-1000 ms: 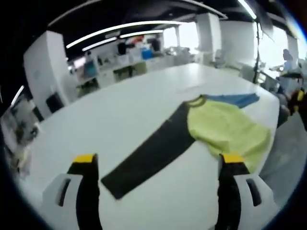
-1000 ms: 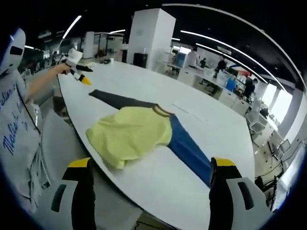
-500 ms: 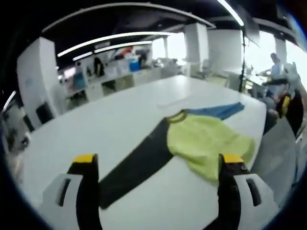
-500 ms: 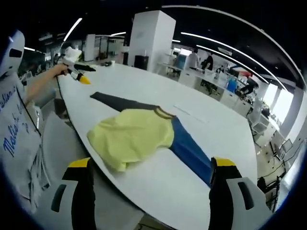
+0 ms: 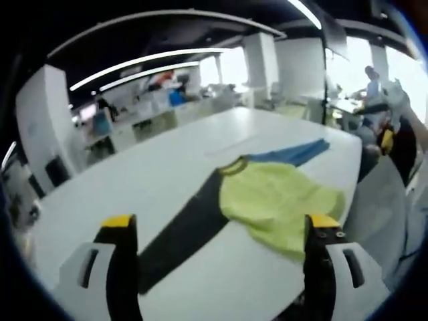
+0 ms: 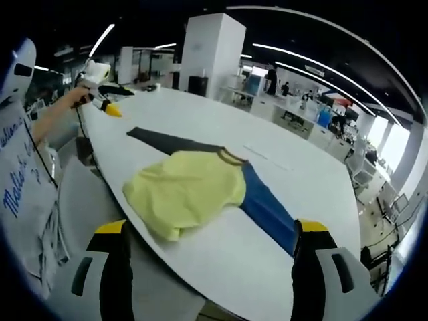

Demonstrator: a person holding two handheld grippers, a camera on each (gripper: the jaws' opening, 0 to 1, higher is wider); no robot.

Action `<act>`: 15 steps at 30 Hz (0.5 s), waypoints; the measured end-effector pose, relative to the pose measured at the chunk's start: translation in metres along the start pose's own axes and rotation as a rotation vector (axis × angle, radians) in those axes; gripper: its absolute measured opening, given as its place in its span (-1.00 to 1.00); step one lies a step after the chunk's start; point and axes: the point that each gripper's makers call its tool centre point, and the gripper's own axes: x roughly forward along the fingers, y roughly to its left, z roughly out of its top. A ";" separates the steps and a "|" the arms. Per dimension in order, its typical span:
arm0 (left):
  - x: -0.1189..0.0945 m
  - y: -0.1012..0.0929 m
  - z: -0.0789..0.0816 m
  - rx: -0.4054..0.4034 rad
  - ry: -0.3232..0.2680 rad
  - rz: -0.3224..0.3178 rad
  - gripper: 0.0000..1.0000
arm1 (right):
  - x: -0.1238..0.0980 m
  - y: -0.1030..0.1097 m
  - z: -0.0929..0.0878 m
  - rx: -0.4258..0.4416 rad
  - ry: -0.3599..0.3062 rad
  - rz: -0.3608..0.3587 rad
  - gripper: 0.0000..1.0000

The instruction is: Fold the garment on the visible template until the final outline fits inside the template.

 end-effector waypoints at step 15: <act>-0.006 -0.036 -0.007 0.033 -0.005 -0.036 0.99 | 0.001 0.015 -0.003 0.011 0.005 0.004 1.00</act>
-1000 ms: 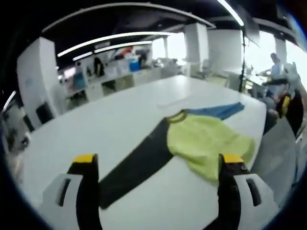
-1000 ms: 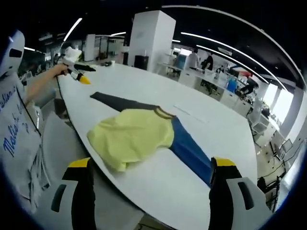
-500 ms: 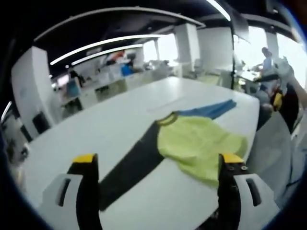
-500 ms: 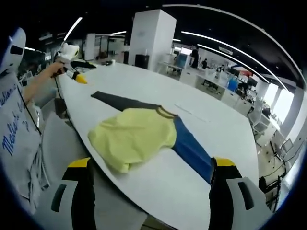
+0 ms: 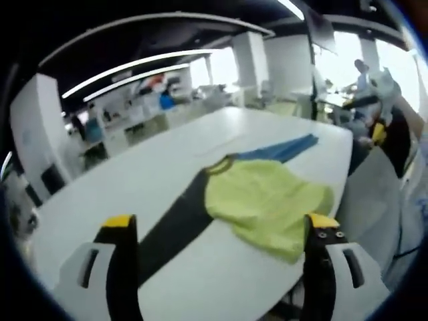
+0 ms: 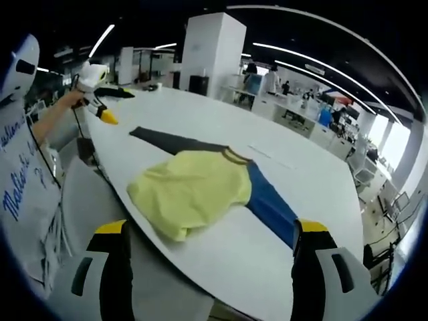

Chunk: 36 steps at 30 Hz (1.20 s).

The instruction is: Fold the garment on the visible template until the final outline fits inside the template.

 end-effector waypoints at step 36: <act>0.004 -0.053 -0.063 -0.242 0.067 -0.092 0.15 | 0.031 0.026 -0.029 0.114 0.024 0.016 0.68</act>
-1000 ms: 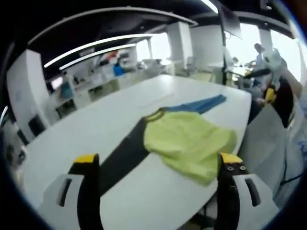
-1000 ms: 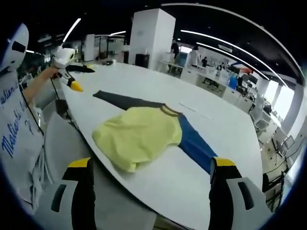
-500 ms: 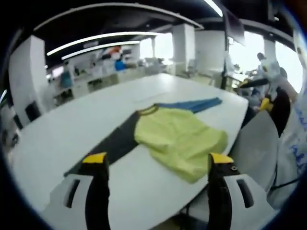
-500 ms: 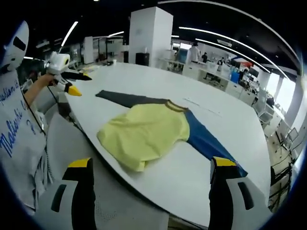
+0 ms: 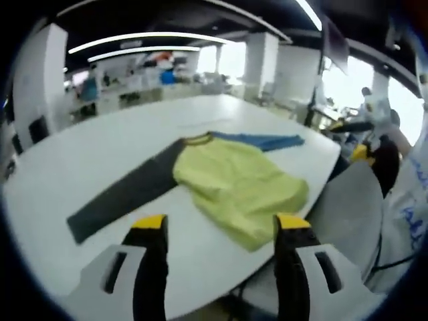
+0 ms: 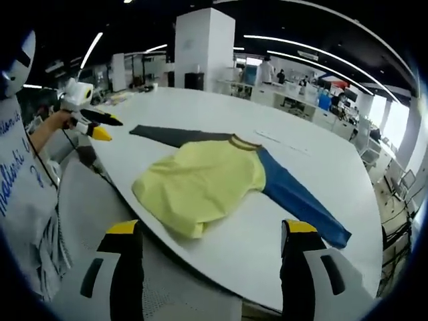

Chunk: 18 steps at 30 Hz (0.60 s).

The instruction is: Fold the garment on the visible template until the final outline fits inside the template.

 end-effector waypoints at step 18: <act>0.028 -0.001 -0.026 -0.024 0.108 -0.017 -0.26 | 0.024 0.005 -0.010 -0.006 0.030 0.053 0.15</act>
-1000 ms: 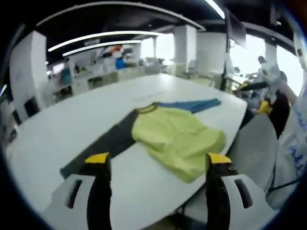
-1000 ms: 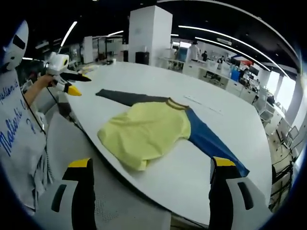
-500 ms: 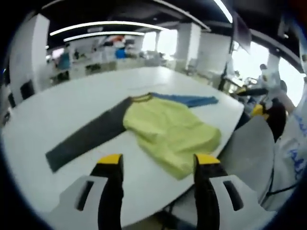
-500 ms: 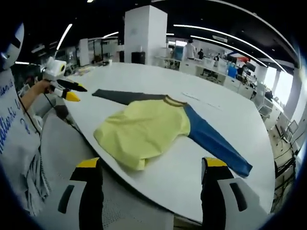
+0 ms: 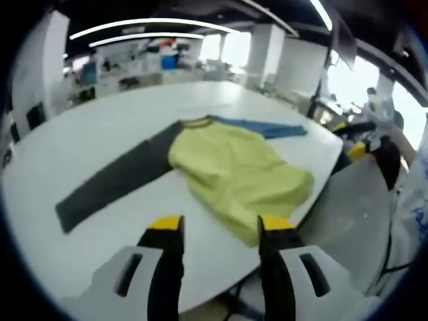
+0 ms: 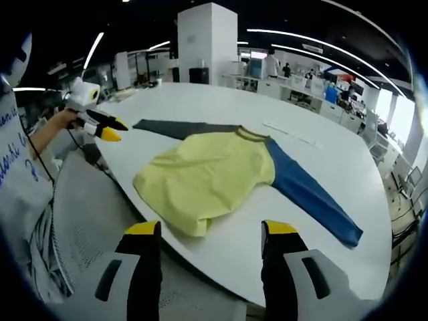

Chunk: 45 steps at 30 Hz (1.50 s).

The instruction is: Fold the garment on the visible template until the final outline fits inside the template.

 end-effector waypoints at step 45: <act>0.079 -0.007 -0.029 -0.221 0.155 -0.136 -0.84 | 0.088 0.005 -0.036 0.163 0.173 0.176 -0.59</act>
